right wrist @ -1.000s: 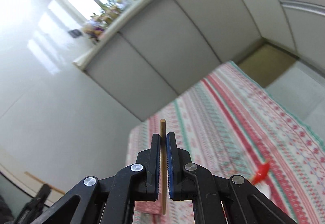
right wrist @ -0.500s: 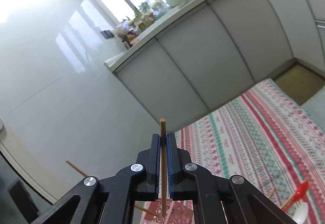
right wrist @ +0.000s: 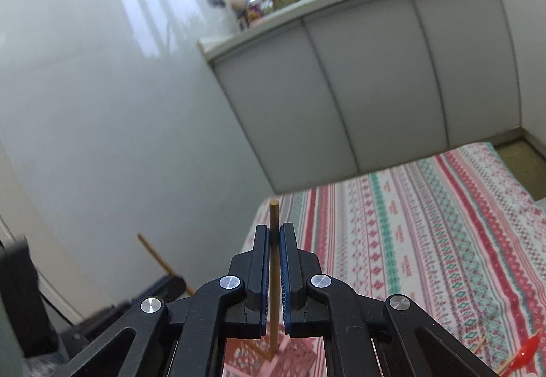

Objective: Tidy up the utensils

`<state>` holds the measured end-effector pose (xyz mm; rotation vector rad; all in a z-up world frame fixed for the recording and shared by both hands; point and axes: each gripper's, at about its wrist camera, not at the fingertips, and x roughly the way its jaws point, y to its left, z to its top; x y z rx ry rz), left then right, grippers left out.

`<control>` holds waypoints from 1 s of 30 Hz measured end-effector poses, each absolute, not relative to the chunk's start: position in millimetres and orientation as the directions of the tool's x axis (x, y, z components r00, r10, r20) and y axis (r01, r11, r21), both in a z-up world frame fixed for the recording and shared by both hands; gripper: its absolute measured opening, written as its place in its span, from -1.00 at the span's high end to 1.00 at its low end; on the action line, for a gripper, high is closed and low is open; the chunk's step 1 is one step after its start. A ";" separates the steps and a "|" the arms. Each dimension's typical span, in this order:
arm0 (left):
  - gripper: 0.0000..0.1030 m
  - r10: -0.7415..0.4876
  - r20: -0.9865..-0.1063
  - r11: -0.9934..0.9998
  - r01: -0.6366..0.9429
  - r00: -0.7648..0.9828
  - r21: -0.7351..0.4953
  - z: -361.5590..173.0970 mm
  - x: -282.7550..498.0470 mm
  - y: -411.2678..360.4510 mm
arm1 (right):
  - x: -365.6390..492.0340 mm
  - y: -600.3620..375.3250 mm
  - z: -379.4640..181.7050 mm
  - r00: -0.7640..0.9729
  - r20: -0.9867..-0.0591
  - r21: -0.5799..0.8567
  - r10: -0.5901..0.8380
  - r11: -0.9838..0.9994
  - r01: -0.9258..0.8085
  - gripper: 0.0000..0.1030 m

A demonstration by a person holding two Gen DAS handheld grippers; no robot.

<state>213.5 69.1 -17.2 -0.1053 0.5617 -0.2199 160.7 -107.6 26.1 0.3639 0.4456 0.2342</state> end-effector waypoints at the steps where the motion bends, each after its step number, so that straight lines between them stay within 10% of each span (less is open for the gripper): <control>1: 0.89 -0.235 -0.521 0.971 0.178 0.821 -0.158 -18.0 213.6 68.5 | 164.0 -101.8 19.8 0.868 -0.395 0.377 0.301 0.915 -0.145 0.90; 9: 0.88 -0.246 -0.532 0.969 0.182 0.810 -0.170 -17.9 214.4 71.1 | 174.5 -91.5 -6.2 0.827 -0.461 0.375 0.322 0.915 -0.148 0.90; 23: -0.44 -0.240 -0.531 0.970 0.188 0.812 -0.152 3.6 188.2 74.6 | 147.0 -117.6 16.5 0.824 -0.454 0.405 0.340 0.902 -0.150 0.29; 30: -0.65 -0.232 -0.578 0.973 0.183 0.782 -0.143 4.4 173.3 75.6 | 117.2 -136.0 27.3 0.807 -0.488 0.376 0.332 0.915 -0.149 -0.17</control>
